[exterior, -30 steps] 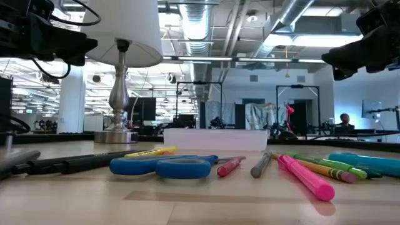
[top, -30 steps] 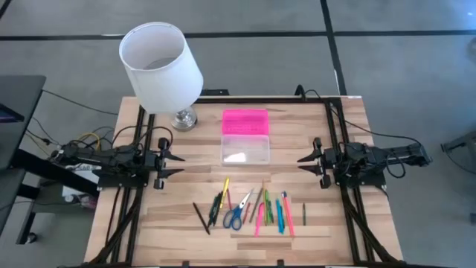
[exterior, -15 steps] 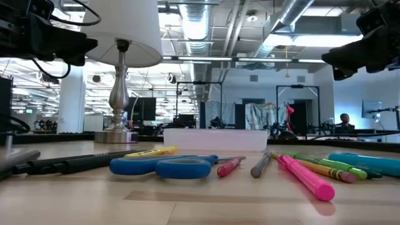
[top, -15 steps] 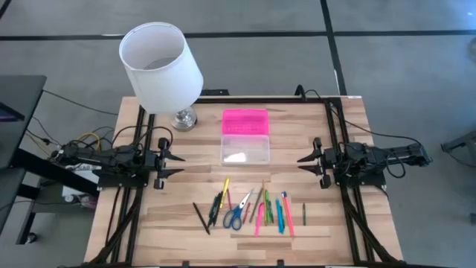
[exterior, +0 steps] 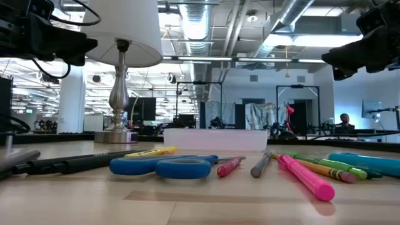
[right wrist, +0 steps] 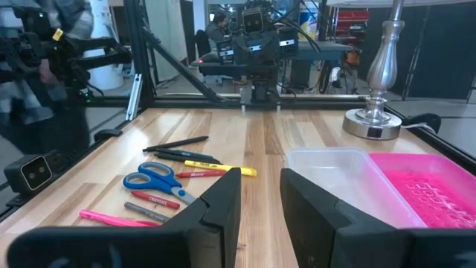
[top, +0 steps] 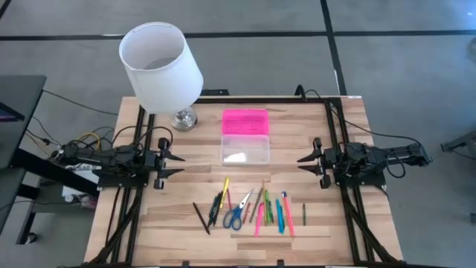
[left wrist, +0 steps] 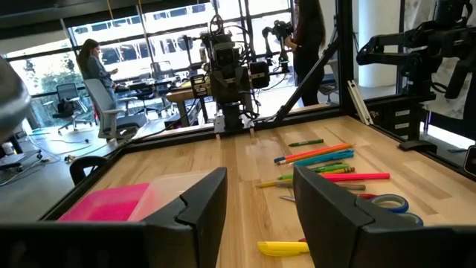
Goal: Pick & place school supplies into a supply box
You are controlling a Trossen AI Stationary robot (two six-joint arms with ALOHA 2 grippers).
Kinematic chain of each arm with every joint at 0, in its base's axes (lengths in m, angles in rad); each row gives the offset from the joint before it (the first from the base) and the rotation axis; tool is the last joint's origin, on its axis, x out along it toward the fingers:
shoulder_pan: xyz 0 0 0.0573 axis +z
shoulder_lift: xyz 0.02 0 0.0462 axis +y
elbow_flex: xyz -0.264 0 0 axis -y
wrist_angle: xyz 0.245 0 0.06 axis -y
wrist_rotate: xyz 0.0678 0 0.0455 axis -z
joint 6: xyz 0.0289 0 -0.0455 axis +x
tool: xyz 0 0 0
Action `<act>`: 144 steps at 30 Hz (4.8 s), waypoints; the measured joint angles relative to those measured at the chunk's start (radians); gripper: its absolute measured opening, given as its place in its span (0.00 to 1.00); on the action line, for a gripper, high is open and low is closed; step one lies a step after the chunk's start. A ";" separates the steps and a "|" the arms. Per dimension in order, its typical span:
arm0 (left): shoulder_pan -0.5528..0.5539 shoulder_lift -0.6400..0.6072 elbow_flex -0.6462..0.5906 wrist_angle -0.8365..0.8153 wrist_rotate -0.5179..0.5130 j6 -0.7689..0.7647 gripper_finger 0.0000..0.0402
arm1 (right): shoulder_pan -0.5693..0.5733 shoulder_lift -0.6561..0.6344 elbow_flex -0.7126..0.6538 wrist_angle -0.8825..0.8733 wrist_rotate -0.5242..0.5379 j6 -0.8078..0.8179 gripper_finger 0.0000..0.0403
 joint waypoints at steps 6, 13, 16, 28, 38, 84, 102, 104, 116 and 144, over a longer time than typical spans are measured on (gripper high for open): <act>0.000 0.000 0.000 0.000 0.000 0.000 0.38 | 0.000 0.000 0.000 0.000 0.000 0.000 0.23; 0.000 0.000 0.000 0.000 0.000 0.000 0.38 | 0.000 0.000 0.000 0.000 0.000 0.000 0.23; 0.000 0.000 0.000 0.000 0.000 0.000 0.38 | 0.000 0.000 0.000 0.000 0.000 0.000 0.23; 0.000 0.000 0.000 0.033 0.001 -0.380 0.38 | 0.000 0.000 0.000 0.000 0.000 0.000 0.23; -0.001 0.000 0.000 0.065 -0.008 -0.693 0.38 | 0.000 0.000 0.000 0.000 0.001 -0.085 0.23; 0.001 0.002 0.031 0.299 -0.131 -0.793 0.38 | -0.046 0.005 0.025 0.600 0.153 0.605 0.23; 0.001 0.094 0.207 0.386 -0.158 -0.476 0.38 | 0.043 0.464 0.407 0.598 0.121 0.104 0.23; 0.001 0.106 0.207 0.413 -0.141 -0.490 0.38 | 0.056 0.507 0.453 0.597 0.111 0.061 0.23; 0.000 0.325 0.224 0.413 -0.006 -0.567 0.38 | 0.046 0.738 0.669 0.313 0.106 0.208 0.23; -0.244 0.824 0.602 -0.328 0.136 -0.690 0.38 | 0.182 1.171 0.848 -0.099 0.155 0.699 0.23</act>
